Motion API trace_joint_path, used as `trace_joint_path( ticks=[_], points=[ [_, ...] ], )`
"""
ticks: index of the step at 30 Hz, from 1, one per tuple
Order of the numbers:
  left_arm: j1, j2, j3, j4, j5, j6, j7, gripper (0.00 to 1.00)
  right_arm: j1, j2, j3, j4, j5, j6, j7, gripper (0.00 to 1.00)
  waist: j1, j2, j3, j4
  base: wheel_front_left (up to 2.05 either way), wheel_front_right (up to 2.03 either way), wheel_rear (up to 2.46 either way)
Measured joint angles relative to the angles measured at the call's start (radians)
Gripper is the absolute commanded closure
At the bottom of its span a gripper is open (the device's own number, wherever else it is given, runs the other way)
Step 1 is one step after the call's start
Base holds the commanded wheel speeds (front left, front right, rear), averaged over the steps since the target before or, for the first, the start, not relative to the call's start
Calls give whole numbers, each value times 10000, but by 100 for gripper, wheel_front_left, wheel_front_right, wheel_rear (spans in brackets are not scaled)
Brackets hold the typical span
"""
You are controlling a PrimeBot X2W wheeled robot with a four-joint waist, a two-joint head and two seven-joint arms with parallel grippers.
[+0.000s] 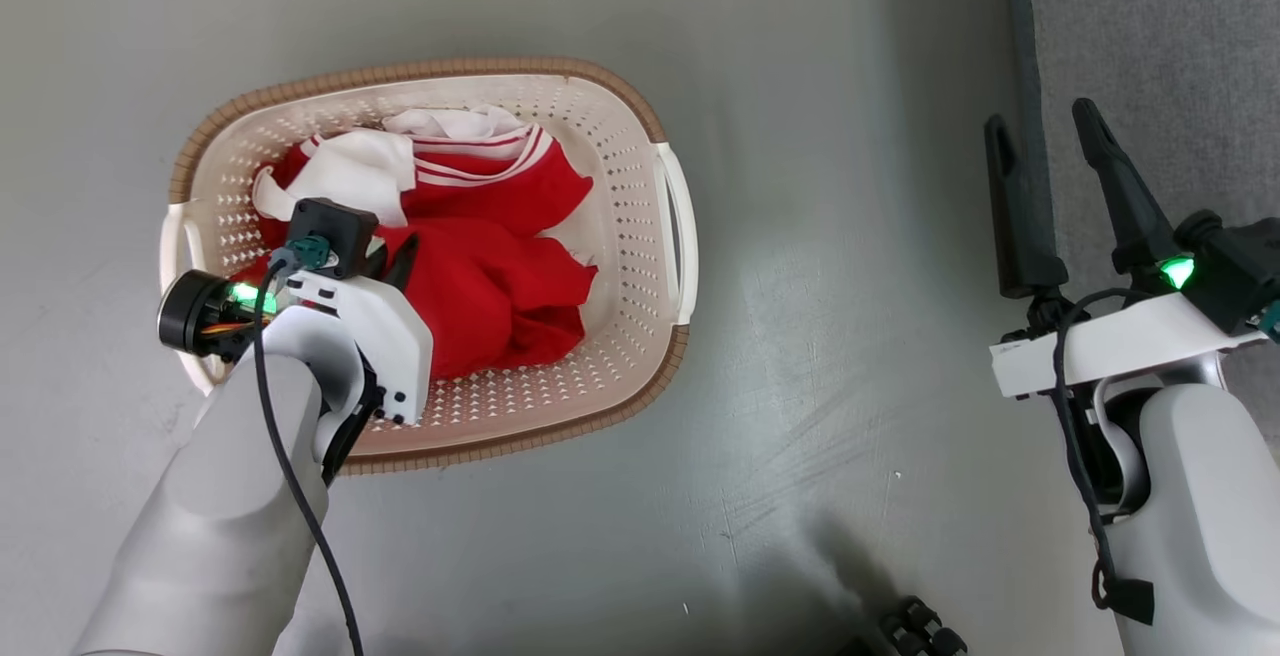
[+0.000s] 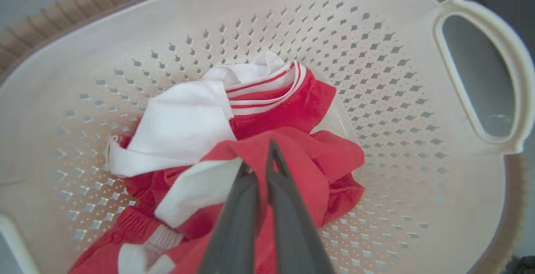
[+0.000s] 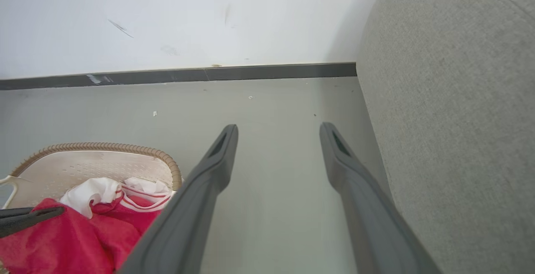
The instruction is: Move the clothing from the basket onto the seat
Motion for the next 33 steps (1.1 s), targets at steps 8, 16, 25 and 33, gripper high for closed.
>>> trace_joint_path(
  ticks=[8, 16, 25, 33],
  points=[
    [456, -29, 316, -562, -330, -2, -1386, 100, -352, -8, 407, 209, -8, 0, 0, 0, 0, 0, -457, 279, 0, 0, 0],
    [912, -105, 332, -1254, -403, -31, -2336, 100, -794, -301, 1960, 416, -293, 2, -48, 0, 0, 0, -1070, 606, 0, 0, 0],
    [1654, -280, 142, -2165, -644, -134, -2738, 100, -903, -903, 3626, 836, -385, 2, -75, 0, 0, 0, -2063, 1024, 0, 0, 0],
    [2221, -353, -282, -3112, -1095, -224, -2740, 100, -632, -1110, 5175, 1039, -458, 2, -75, 0, 0, 0, -3029, 1346, 0, 0, 0]
  ],
)
